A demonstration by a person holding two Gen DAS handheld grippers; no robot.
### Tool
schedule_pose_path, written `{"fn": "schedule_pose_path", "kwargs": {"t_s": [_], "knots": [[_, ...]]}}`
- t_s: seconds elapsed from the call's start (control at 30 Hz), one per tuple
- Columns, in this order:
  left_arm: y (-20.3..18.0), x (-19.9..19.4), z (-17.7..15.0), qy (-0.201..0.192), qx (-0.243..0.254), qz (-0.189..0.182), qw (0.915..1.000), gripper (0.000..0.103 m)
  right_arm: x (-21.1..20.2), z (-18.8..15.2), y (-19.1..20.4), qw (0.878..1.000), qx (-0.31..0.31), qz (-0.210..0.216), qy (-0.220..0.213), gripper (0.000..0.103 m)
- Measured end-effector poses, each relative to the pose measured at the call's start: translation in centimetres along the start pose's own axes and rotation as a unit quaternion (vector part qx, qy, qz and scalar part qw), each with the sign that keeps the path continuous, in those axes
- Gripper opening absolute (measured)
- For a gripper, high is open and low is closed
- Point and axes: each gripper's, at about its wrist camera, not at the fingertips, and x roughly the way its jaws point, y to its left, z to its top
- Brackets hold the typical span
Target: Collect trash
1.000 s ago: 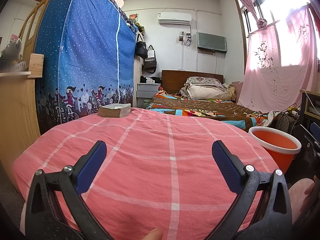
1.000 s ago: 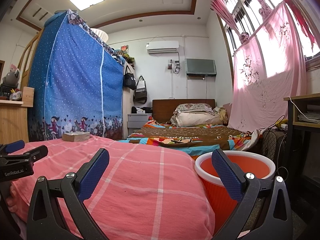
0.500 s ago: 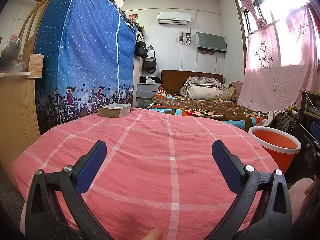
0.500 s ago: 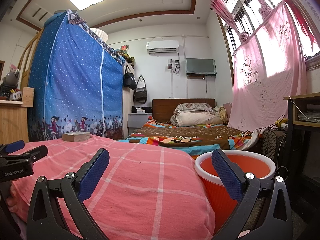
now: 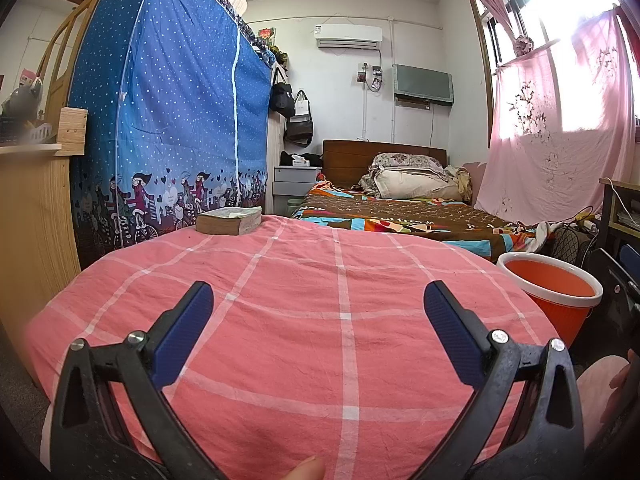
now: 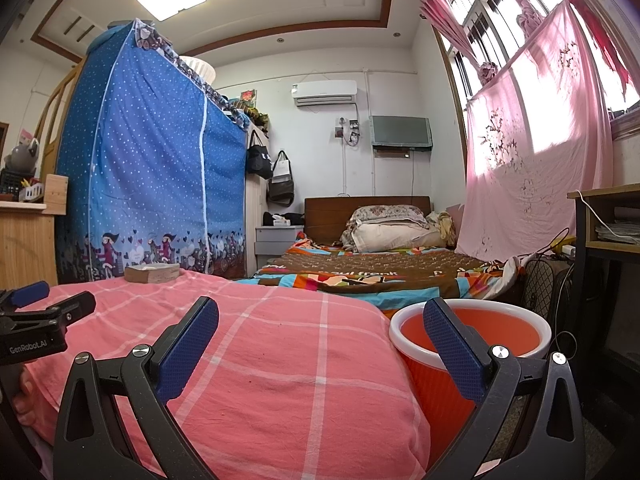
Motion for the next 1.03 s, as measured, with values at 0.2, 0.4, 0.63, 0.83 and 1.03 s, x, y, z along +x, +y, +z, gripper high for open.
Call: {"fn": "schedule_pose_path", "kwargs": {"t_s": [0.2,0.4,0.63,0.83,1.03], "knots": [[-0.01,0.0,0.01,-0.001,0.0,0.0,1.0,0.103,0.04,-0.11,0.05,1.0,0.0,0.0,0.001,0.103],[-0.17,0.14,0.0,0.009,0.003,0.006,0.9999,0.103,0.05,-0.08,0.08,1.0,0.0,0.0,0.001,0.103],[-0.37,0.18,-0.09,0.012,0.01,0.009,0.9998,0.103,0.05,-0.06,0.1,1.0,0.0,0.0,0.001,0.103],[-0.55,0.18,-0.14,0.009,0.016,0.012,0.9998,0.103,0.06,-0.09,0.11,1.0,0.0,0.0,0.002,0.103],[-0.38,0.28,-0.12,0.011,0.012,0.013,0.9998,0.103,0.0,-0.26,0.2,1.0,0.0,0.0,0.002,0.103]]}}
